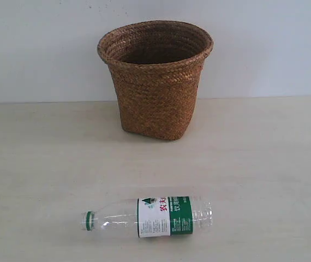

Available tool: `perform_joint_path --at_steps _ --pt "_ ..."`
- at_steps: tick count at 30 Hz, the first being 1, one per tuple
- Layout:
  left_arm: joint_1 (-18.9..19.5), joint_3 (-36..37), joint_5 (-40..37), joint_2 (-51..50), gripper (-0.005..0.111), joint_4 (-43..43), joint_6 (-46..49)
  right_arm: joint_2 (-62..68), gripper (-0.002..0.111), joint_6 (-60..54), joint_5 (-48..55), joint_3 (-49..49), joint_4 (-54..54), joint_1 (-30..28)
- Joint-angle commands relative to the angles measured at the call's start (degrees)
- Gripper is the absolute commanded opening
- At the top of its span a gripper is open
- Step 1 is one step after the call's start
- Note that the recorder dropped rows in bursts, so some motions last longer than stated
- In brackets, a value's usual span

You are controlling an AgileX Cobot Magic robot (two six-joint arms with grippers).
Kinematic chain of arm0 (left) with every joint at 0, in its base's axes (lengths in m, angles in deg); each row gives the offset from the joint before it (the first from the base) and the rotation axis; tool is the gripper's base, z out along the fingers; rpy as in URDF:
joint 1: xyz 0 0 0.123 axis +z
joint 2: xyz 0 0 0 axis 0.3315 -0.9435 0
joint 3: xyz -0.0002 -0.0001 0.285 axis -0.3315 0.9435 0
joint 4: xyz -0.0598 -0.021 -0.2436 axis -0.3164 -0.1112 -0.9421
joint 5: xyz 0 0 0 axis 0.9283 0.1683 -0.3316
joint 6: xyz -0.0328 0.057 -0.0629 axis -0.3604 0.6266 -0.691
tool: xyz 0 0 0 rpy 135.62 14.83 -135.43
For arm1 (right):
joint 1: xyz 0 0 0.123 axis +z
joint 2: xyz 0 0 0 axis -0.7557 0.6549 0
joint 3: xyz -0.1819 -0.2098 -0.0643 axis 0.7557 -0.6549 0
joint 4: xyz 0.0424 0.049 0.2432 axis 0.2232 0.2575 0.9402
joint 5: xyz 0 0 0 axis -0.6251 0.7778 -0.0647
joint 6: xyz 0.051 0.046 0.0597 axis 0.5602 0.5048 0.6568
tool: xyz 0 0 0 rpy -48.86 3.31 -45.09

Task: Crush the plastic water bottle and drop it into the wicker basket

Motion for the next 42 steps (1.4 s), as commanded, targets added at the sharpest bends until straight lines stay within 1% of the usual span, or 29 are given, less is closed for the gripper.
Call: perform_joint_path --at_steps 1,4,7,9,13,17,22,25,28,35,37,40,42 --pt "0.16 0.17 2.44 0.15 0.004 -0.61 0.20 -0.24 0.000 0.85 -12.41 -0.01 -0.05 -0.10" --pt "0.16 0.17 3.42 0.15 0.004 -1.81 -1.57 -0.24 0.000 7.41 -18.60 -0.01 0.93 -0.10" --pt "0.16 0.17 7.61 0.15 0.004 -5.09 -6.71 -0.24 0.000 12.86 -22.02 -0.01 1.07 -0.09" --pt "0.16 0.17 11.29 0.15 0.004 -5.59 -10.15 -0.24 0.000 13.60 -24.09 -0.01 1.07 -0.10" --pt "0.16 0.17 17.92 0.15 0.004 -5.59 -13.10 -0.24 0.000 13.13 -21.84 1.19 0.92 -0.09" --pt "0.16 -0.15 21.69 -0.61 0.004 -5.59 -17.19 4.68 0.000 13.12 -21.84 4.96 0.71 -0.09" --pt "0.16 -7.07 22.13 -8.54 0.004 -5.10 -20.24 13.42 0.000 13.12 -21.84 11.25 -0.45 -0.09" --pt "0.16 -13.09 20.35 -15.69 0.004 -3.00 -20.37 19.63 0.000 12.86 -21.84 14.90 -1.19 -0.09" --pt "0.06 -19.68 16.55 -24.19 0.004 0.31 -20.37 25.26 0.000 12.86 -21.72 18.63 -2.51 -0.09" --pt "0.06 -34.28 2.82 -40.98 0.004 9.25 -19.02 37.28 0.000 12.24 -13.17 29.03 -5.70 -0.09" --pt "0.06 -37.87 -1.73 -45.30 0.004 9.50 -15.40 40.04 0.000 11.11 -10.02 32.21 -6.56 -0.10" --pt "0.06 -43.28 -10.44 -50.78 0.004 9.25 -8.96 44.21 0.000 7.17 -2.49 37.28 -6.54 -0.10" --pt "-0.03 -46.43 -16.22 -54.20 0.004 6.26 -2.07 47.23 0.000 4.45 2.56 40.46 -6.54 -0.10"
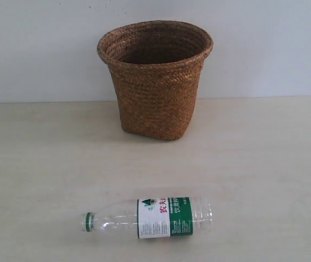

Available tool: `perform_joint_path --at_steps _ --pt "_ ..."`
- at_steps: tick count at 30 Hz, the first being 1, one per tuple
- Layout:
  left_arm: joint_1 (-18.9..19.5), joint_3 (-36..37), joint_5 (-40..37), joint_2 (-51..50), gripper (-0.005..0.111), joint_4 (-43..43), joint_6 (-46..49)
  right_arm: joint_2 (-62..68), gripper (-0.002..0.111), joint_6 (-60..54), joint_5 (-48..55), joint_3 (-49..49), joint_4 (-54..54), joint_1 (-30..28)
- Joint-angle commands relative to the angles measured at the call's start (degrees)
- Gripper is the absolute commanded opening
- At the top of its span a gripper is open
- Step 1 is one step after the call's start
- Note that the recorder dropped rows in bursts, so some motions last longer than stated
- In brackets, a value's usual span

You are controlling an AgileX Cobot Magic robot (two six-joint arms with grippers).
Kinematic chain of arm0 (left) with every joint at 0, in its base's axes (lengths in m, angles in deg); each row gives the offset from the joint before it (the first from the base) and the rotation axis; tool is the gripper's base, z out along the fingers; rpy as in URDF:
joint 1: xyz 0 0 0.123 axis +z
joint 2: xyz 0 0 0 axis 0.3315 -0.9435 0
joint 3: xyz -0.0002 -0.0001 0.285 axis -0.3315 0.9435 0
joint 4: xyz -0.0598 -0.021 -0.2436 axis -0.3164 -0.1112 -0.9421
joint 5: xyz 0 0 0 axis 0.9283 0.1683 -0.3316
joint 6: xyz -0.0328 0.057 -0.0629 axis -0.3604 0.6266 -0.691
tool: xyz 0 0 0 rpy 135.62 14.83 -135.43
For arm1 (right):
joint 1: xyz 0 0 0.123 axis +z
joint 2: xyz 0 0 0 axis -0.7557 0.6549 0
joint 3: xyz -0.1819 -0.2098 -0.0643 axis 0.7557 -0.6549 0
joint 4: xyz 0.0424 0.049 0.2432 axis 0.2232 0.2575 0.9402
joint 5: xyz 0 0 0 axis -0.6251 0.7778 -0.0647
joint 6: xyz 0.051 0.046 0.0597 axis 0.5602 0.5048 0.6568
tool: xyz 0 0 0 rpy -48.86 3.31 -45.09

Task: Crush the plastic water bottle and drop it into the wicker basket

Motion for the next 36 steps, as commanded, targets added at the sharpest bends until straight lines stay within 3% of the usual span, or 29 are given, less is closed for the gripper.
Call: perform_joint_path --at_steps 1,6,11,16,24,31,34,36 --pt "-0.03 -6.53 -12.44 -6.81 0.004 -4.97 13.61 5.81 0.000 -5.95 11.02 6.74 -0.83 -0.10" --pt "-3.29 -10.71 -19.02 -12.88 0.004 -19.99 32.49 13.22 0.000 -18.43 23.68 13.14 7.94 -0.10" --pt "-9.00 -13.44 -24.96 -19.45 0.004 -21.42 40.06 21.49 0.000 -37.33 36.64 18.47 25.62 -0.10" --pt "-14.34 -13.94 -26.73 -25.13 0.004 -21.64 48.88 27.85 0.000 -46.72 42.62 20.36 38.73 1.14" --pt "-18.25 -13.98 -29.49 -32.80 0.004 -21.80 60.86 34.22 0.000 -49.22 42.26 20.36 37.26 12.08" --pt "-19.53 -19.85 -41.28 -41.97 0.004 -24.56 69.31 43.05 0.000 -54.00 38.21 21.58 37.77 20.54" --pt "-19.53 -21.04 -41.84 -44.81 0.004 -24.56 72.73 45.84 0.000 -55.29 36.92 21.58 38.17 21.60" --pt "-19.53 -21.27 -41.42 -47.19 0.016 -25.49 78.02 48.40 0.000 -56.66 36.67 21.58 38.17 21.71"
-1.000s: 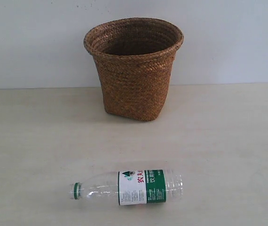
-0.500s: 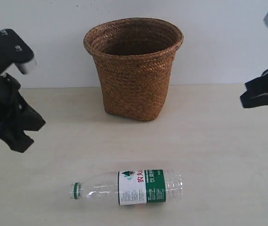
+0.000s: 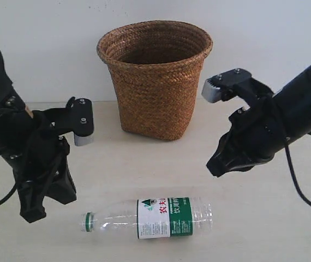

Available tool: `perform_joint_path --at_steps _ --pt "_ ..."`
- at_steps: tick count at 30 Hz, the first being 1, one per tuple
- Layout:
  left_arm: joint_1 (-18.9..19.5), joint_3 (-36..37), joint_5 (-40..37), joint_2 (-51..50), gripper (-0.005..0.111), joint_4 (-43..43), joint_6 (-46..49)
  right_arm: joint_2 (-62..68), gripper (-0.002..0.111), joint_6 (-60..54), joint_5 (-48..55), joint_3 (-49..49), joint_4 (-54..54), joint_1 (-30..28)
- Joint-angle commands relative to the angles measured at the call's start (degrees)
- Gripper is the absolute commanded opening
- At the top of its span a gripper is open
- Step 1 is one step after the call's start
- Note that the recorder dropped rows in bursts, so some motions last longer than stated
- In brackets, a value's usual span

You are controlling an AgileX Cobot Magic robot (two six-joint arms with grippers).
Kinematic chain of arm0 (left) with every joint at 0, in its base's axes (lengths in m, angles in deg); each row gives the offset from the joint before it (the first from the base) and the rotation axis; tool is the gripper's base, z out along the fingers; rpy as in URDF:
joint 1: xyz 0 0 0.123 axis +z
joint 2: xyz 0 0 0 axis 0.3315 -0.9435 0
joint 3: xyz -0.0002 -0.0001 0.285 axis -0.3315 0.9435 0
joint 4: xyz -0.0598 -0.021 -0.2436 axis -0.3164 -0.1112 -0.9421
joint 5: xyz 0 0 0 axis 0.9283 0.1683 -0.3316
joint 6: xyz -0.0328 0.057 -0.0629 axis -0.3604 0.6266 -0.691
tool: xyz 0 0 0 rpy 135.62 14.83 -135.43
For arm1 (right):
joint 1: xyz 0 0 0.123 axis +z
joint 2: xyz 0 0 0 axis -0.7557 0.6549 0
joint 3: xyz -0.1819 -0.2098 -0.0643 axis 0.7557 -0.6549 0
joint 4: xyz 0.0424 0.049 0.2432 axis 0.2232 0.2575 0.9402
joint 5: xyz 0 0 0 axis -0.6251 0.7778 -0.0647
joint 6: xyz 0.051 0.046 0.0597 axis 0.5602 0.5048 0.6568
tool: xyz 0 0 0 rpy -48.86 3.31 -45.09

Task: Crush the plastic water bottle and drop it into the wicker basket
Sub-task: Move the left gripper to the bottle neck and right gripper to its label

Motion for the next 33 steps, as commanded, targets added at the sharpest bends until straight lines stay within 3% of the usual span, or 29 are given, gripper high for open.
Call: perform_joint_path --at_steps 1,4,8,14,33 --pt "-0.35 -0.95 -0.16 -4.24 0.028 -2.22 9.43 4.08 0.000 -4.24 -2.11 0.42 0.31 0.46" --pt "-0.35 -0.95 2.75 -6.90 0.074 -5.22 10.31 5.33 0.000 -7.15 -4.49 0.42 0.31 0.46" --pt "-0.35 -1.61 3.96 -9.58 0.075 -9.59 13.61 5.33 0.000 -8.95 -6.44 0.31 0.31 0.46" --pt "-0.35 -1.48 6.28 -11.80 0.074 -9.65 22.56 5.33 0.000 -11.45 -6.44 0.31 0.31 0.46" --pt "-0.35 0.13 12.56 -17.25 0.073 -10.26 23.69 6.27 0.000 -11.56 -7.42 0.23 0.31 0.46"
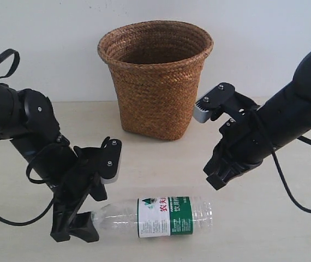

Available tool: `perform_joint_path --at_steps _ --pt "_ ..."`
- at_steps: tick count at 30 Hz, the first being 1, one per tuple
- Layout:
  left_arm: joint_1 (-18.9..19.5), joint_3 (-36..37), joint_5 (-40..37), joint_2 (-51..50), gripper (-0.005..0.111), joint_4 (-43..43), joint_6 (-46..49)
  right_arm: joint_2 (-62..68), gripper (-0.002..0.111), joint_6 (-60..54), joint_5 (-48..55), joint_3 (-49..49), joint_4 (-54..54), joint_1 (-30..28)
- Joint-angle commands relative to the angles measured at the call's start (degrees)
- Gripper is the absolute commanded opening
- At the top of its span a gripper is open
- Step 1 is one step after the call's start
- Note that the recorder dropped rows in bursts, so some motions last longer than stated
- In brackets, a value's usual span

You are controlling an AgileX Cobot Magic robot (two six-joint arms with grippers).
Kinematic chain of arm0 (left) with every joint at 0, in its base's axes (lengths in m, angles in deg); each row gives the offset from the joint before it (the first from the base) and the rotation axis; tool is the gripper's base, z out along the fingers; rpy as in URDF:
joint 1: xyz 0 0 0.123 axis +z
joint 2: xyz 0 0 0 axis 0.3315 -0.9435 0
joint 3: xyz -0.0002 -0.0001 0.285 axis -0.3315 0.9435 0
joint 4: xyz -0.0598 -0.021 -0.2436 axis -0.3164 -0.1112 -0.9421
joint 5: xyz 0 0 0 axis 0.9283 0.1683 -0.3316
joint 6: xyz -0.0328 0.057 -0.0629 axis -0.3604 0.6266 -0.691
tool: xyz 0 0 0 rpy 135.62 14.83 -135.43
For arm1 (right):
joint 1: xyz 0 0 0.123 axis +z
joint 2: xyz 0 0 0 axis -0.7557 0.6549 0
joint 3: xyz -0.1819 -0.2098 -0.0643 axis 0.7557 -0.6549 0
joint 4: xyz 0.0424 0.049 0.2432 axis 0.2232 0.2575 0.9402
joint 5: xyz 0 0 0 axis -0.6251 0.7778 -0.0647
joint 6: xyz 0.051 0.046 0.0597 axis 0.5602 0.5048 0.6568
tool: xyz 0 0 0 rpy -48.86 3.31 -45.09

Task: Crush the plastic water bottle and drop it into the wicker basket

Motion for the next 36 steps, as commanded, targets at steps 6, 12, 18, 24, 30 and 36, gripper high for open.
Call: perform_joint_path --at_steps 6,12,18,24,30,36 --pt "-0.35 0.22 1.85 -3.84 0.065 -0.89 0.33 3.08 0.000 -0.59 -2.02 0.23 0.31 0.12" --pt "-0.35 0.22 2.17 -4.12 0.012 -0.73 0.33 3.81 0.000 -0.59 -2.98 0.23 0.31 0.12" --pt "-0.35 0.22 0.71 -4.12 0.004 -1.97 -0.80 3.81 0.000 -0.59 -1.72 0.23 5.07 0.12" --pt "-0.35 0.22 0.71 -4.12 0.004 -3.71 -3.19 3.81 0.000 1.35 6.08 3.20 8.55 0.12" --pt "-0.35 0.22 0.83 -4.34 0.004 -3.48 -4.94 7.85 0.000 -0.38 13.26 7.85 18.59 0.12" --pt "-0.35 0.22 2.50 -4.46 0.004 -3.69 -4.94 15.16 0.000 4.47 15.81 11.19 18.80 0.39"
